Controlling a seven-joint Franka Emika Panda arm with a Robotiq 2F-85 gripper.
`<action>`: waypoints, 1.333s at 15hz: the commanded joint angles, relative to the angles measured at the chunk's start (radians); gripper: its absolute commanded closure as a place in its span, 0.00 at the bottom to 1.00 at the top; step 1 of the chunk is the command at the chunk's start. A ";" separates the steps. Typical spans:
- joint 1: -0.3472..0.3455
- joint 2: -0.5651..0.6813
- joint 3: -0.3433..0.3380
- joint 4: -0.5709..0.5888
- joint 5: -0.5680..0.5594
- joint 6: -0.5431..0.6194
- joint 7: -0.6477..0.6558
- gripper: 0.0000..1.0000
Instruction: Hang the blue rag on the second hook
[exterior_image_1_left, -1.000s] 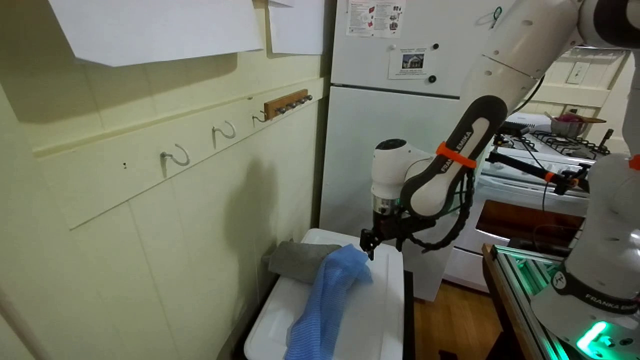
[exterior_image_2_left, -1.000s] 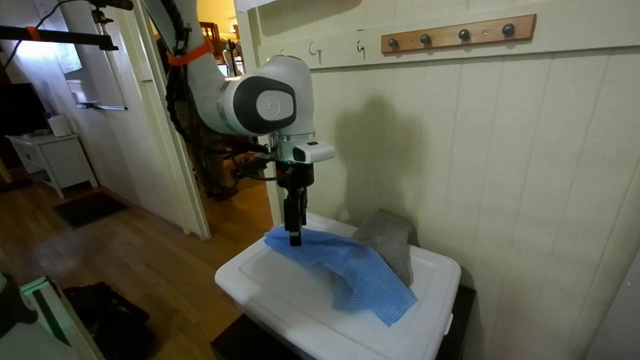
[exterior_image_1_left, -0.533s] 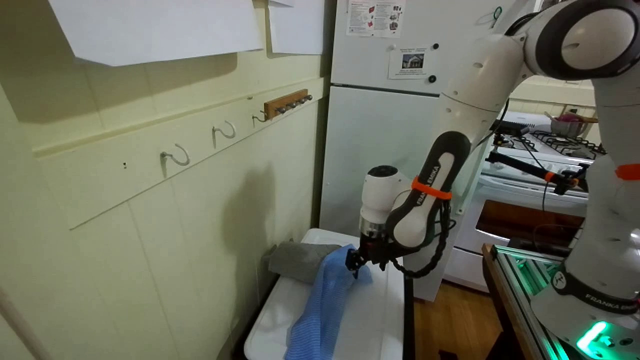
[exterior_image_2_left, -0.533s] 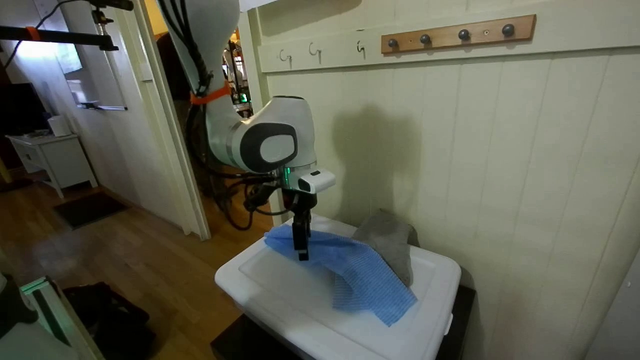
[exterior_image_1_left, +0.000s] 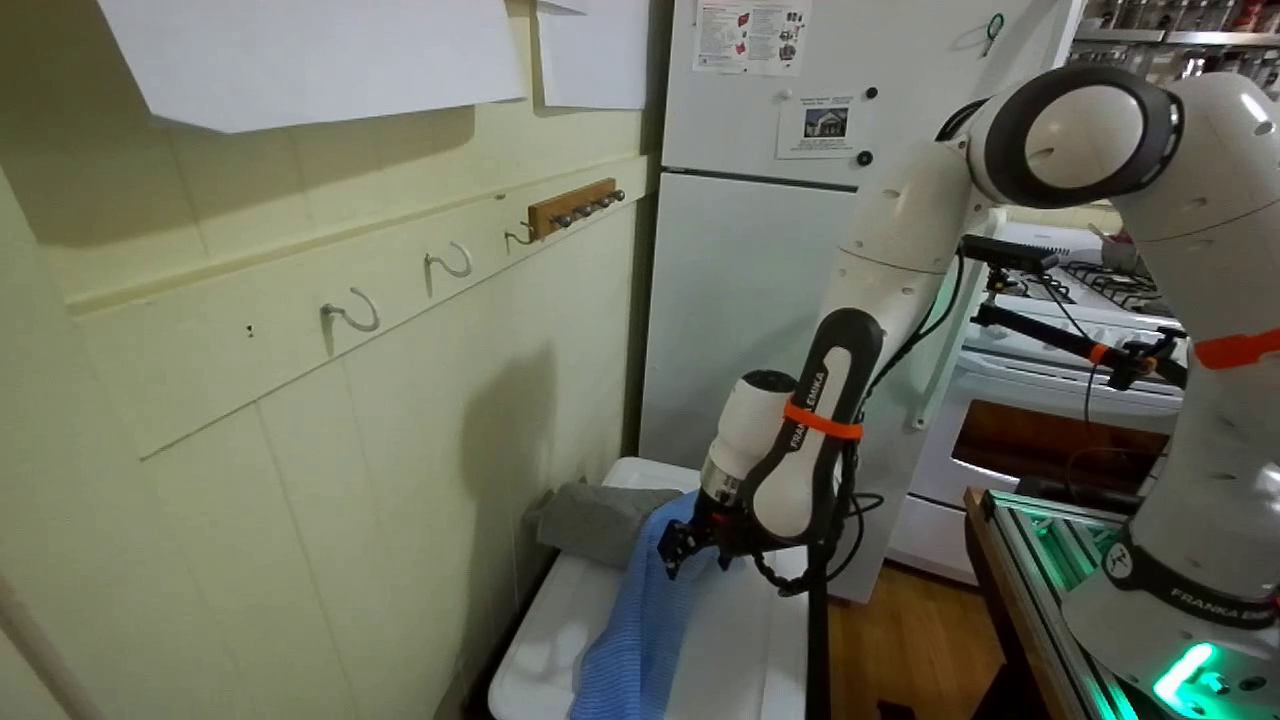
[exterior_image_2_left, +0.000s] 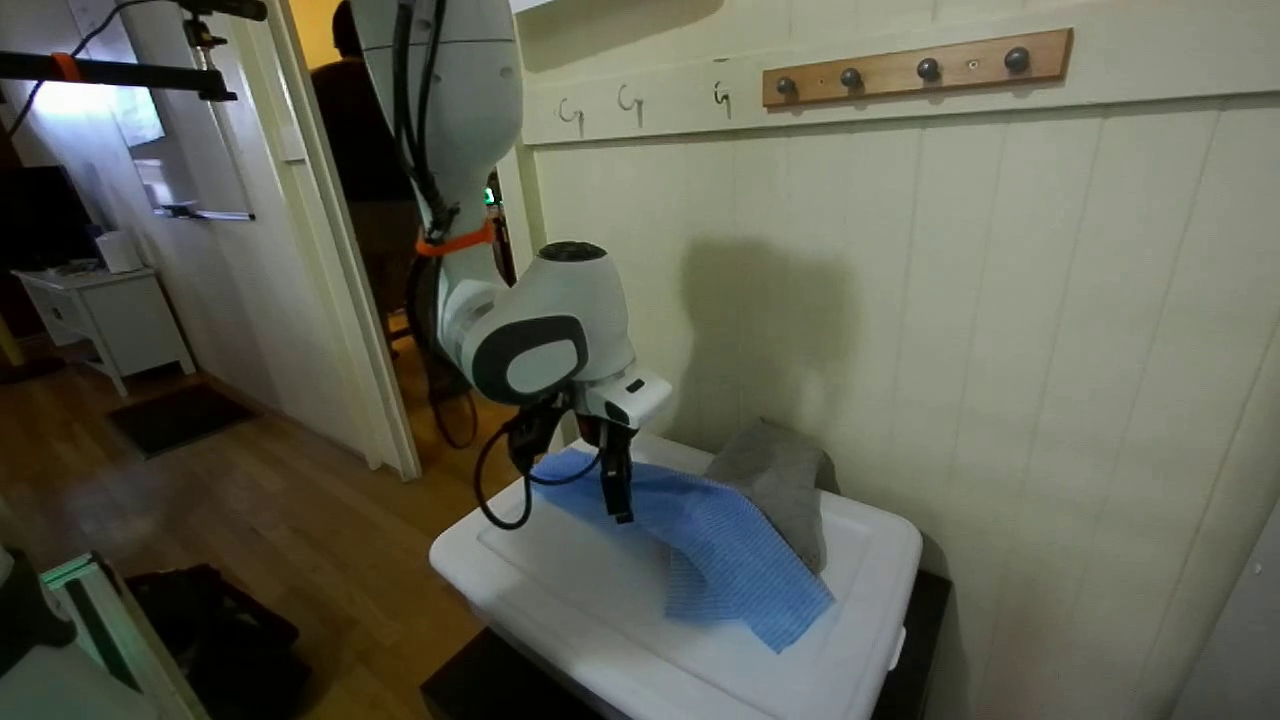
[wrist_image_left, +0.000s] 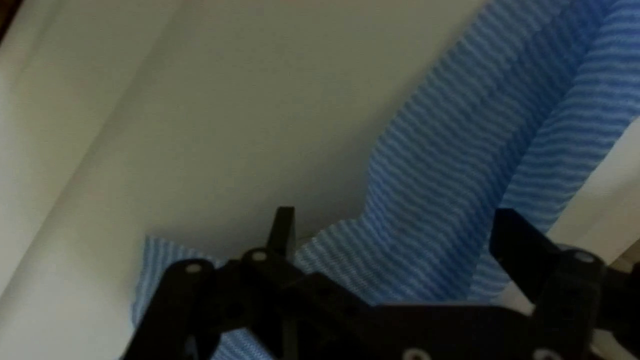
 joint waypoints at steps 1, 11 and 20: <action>-0.077 0.092 0.074 0.061 0.037 0.089 -0.083 0.00; -0.093 0.238 0.123 0.204 0.039 0.116 -0.110 0.00; -0.064 0.295 0.091 0.279 0.051 0.080 -0.117 0.72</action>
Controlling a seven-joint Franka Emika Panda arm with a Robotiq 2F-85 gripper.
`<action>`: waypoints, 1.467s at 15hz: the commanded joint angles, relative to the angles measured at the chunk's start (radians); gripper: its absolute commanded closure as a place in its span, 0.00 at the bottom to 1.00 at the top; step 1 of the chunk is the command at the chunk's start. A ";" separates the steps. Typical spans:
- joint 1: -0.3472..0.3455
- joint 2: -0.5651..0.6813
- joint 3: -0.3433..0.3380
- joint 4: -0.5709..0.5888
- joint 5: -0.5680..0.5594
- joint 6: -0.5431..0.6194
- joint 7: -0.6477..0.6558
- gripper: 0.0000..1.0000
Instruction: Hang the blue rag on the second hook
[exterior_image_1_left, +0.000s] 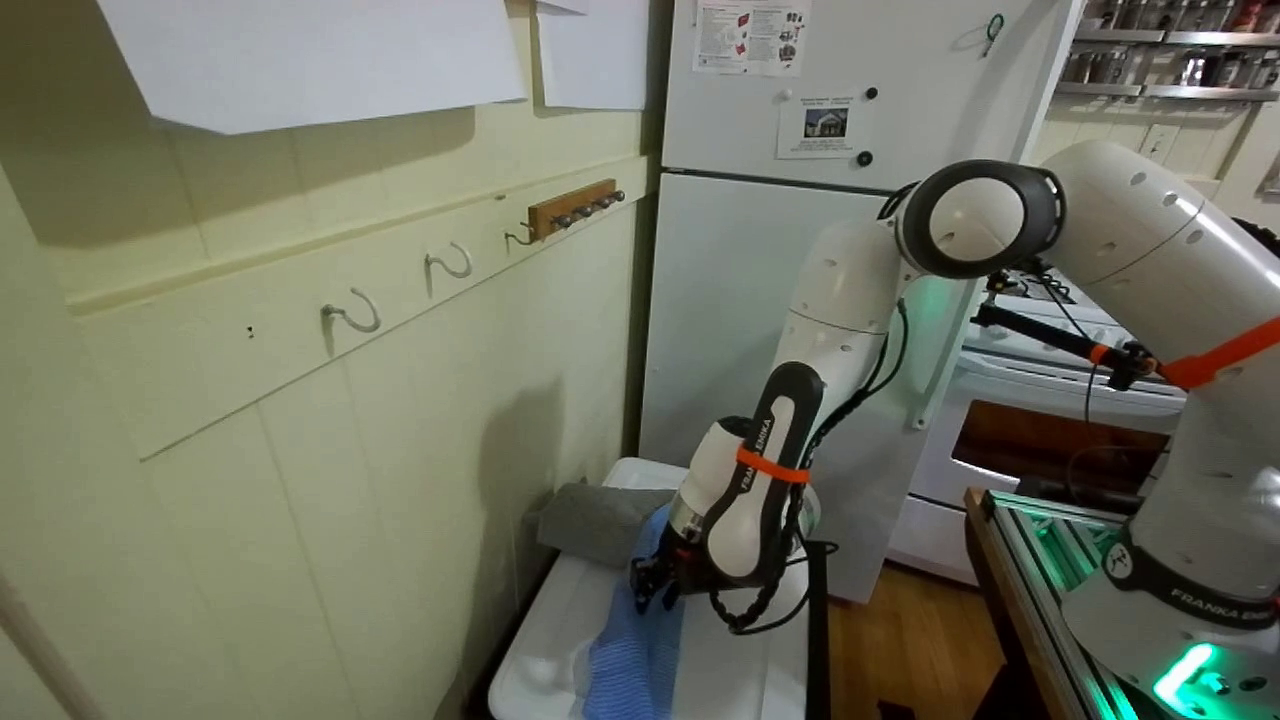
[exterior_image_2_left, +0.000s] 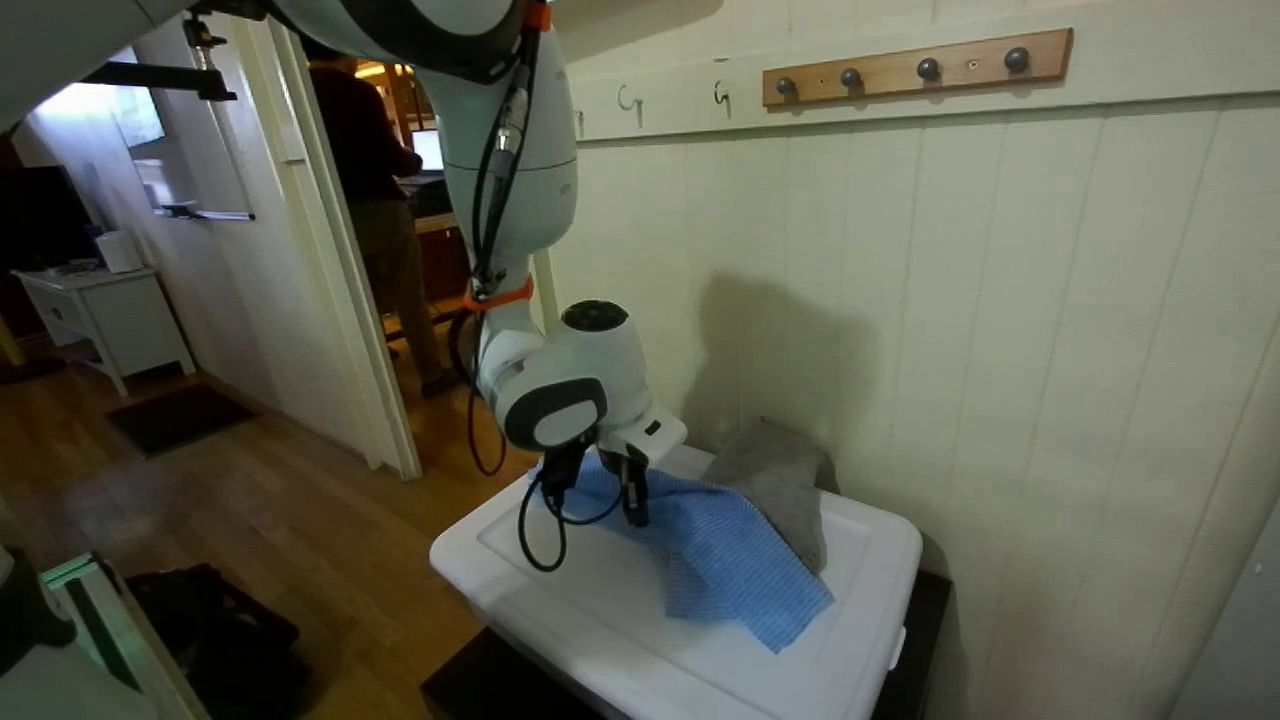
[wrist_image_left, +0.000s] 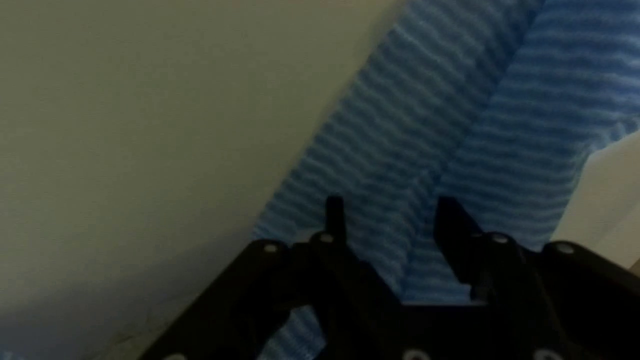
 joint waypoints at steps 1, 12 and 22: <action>0.028 0.020 -0.025 0.037 0.044 -0.038 -0.023 0.81; 0.022 -0.185 -0.033 -0.071 0.113 -0.262 -0.052 1.00; 0.041 -0.529 -0.013 -0.316 0.158 -0.235 -0.084 1.00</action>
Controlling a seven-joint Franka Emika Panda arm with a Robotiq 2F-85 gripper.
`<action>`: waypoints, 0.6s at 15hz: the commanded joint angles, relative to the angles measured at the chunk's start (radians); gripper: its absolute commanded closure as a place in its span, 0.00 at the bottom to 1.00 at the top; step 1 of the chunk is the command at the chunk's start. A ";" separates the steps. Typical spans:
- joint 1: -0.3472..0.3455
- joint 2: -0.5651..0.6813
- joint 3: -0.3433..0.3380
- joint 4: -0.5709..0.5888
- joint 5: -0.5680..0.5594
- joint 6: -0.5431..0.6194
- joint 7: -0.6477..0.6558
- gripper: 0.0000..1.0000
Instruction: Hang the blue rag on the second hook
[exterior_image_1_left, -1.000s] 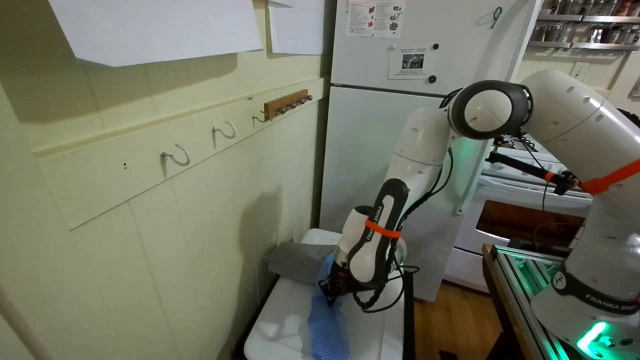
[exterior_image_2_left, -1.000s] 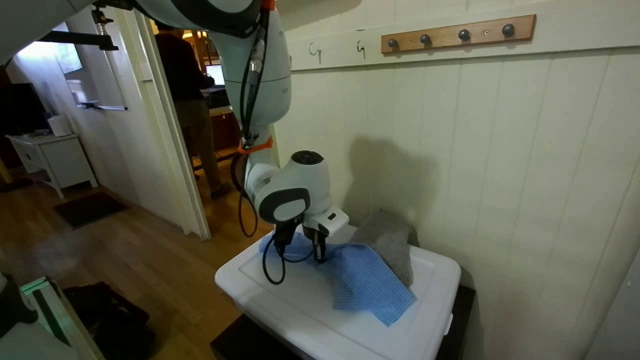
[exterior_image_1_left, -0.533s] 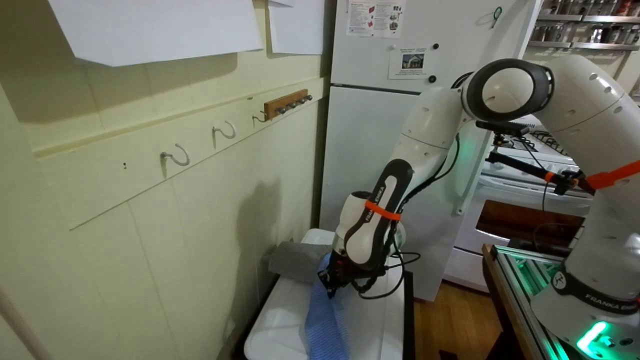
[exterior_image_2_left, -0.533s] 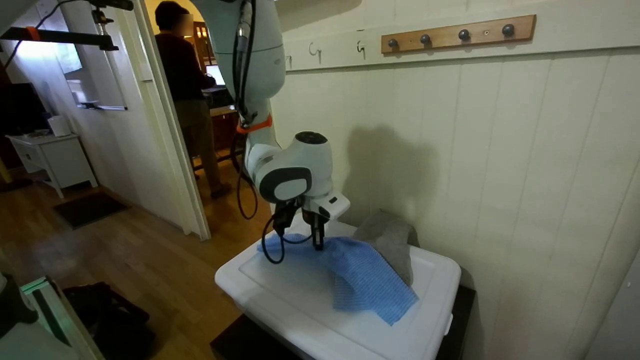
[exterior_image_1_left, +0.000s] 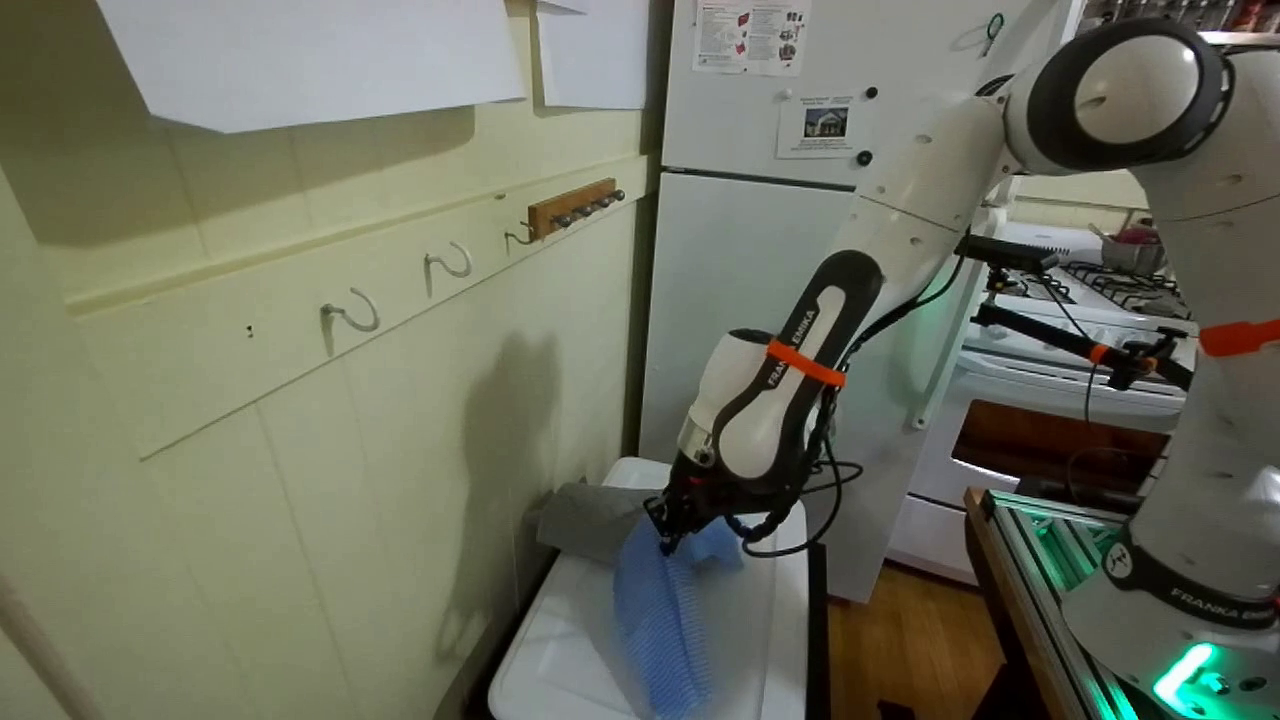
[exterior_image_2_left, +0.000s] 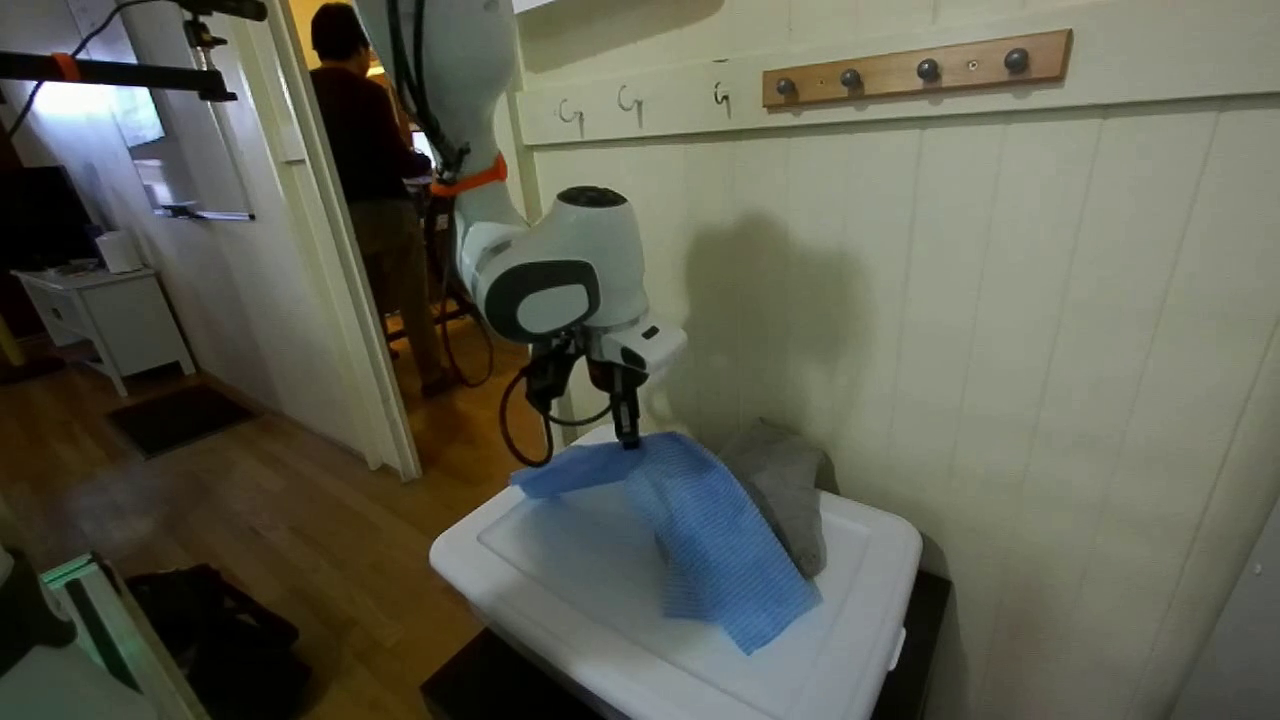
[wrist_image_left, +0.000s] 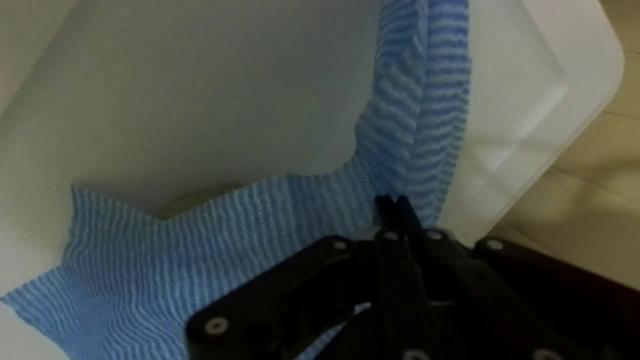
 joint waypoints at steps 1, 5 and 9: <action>0.033 -0.176 -0.005 -0.134 0.042 0.001 -0.026 1.00; 0.068 -0.322 -0.019 -0.203 0.042 0.003 -0.030 1.00; 0.029 -0.428 0.032 -0.224 0.017 0.014 -0.027 1.00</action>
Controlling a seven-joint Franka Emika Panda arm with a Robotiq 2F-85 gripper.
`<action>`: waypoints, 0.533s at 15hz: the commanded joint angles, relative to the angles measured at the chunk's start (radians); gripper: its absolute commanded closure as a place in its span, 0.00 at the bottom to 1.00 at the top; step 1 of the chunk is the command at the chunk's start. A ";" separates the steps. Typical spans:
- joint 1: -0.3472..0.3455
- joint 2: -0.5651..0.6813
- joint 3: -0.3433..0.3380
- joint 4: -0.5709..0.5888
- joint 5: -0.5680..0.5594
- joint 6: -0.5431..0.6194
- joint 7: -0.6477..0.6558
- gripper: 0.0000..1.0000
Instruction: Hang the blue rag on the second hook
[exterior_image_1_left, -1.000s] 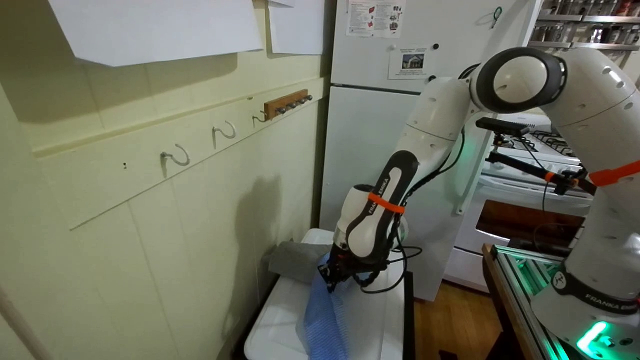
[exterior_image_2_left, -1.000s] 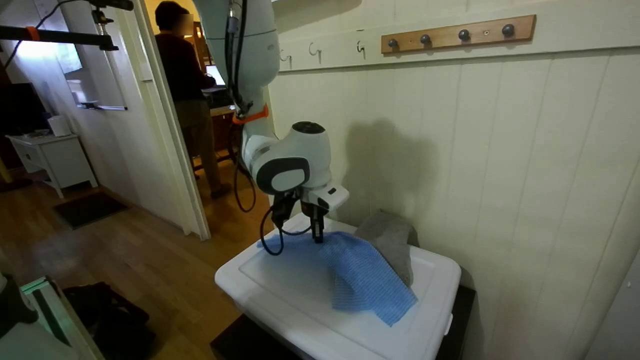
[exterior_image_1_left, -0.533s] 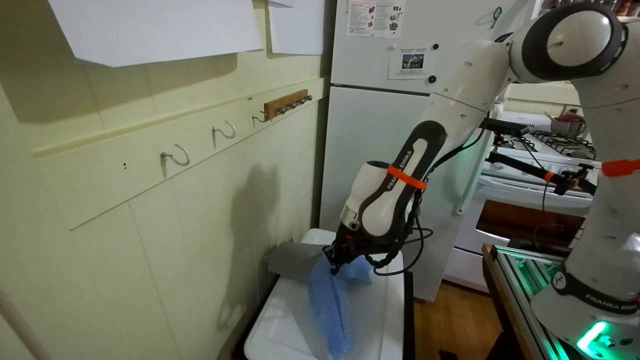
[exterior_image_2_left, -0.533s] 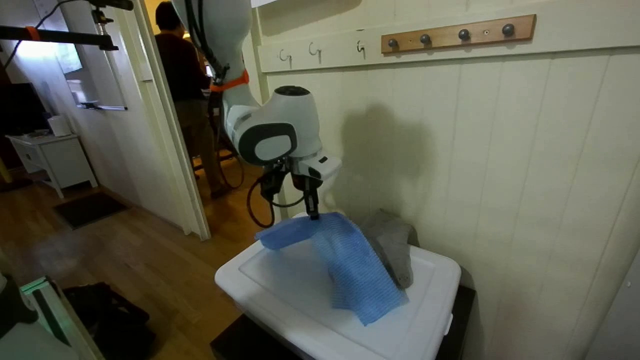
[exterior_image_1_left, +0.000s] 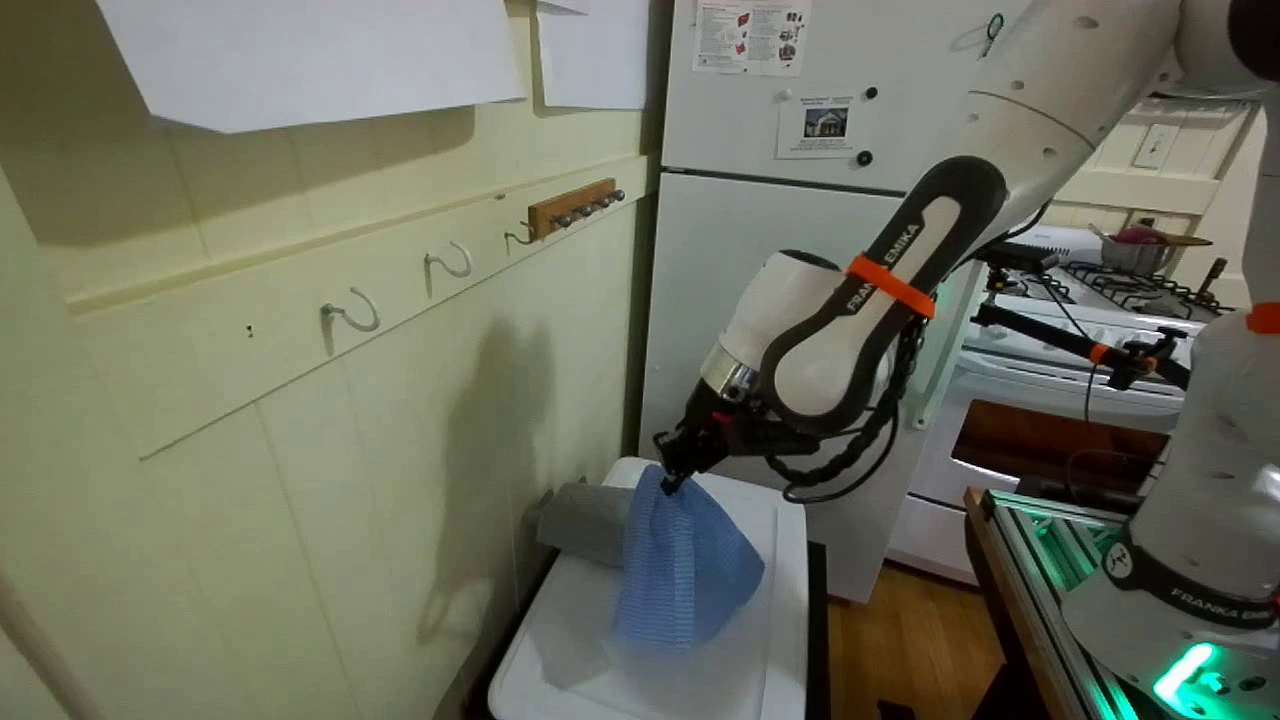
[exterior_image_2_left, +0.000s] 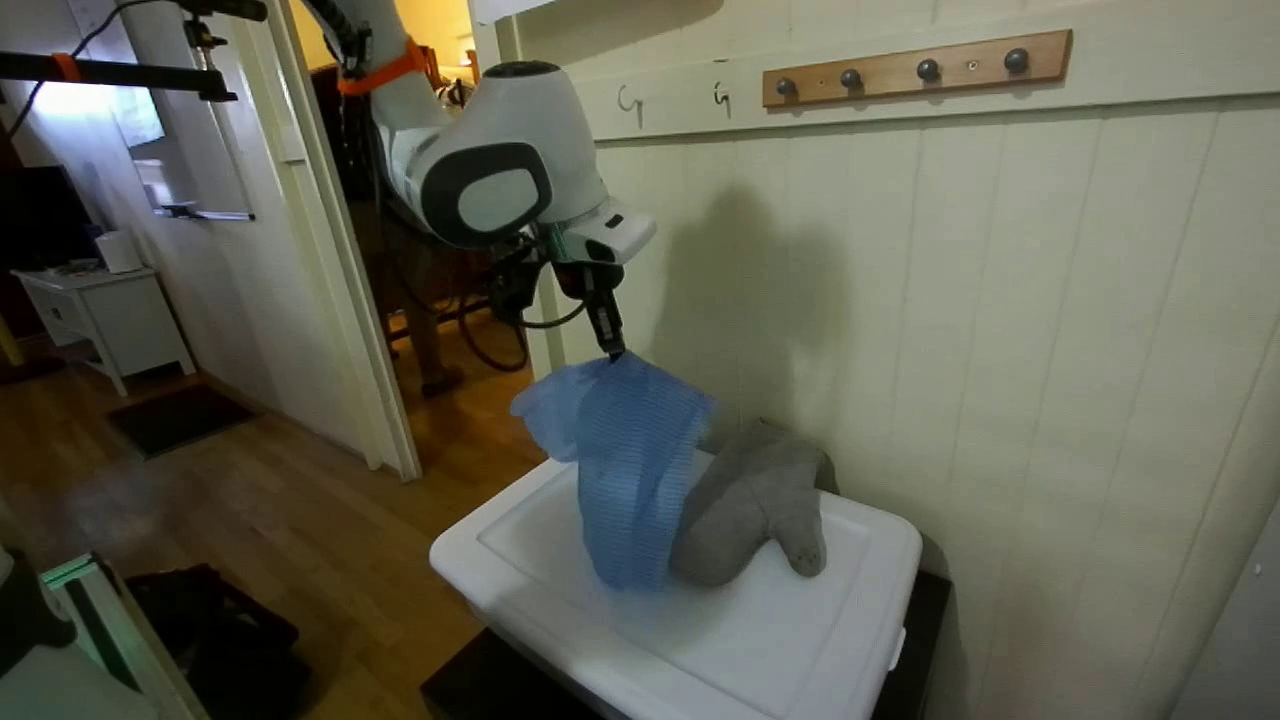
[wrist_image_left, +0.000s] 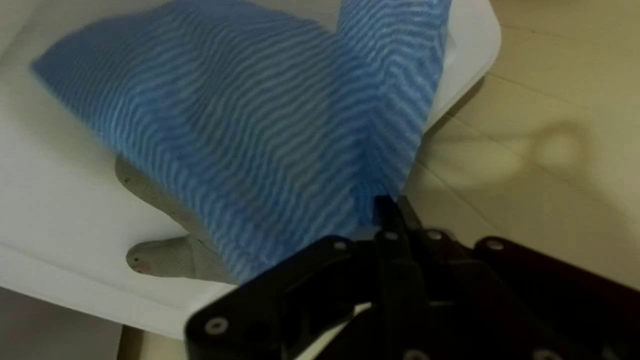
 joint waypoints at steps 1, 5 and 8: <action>-0.019 -0.113 0.039 -0.047 0.015 0.017 -0.030 1.00; -0.060 -0.188 0.118 -0.024 0.077 0.020 -0.094 1.00; -0.067 -0.253 0.158 -0.014 0.153 0.026 -0.156 1.00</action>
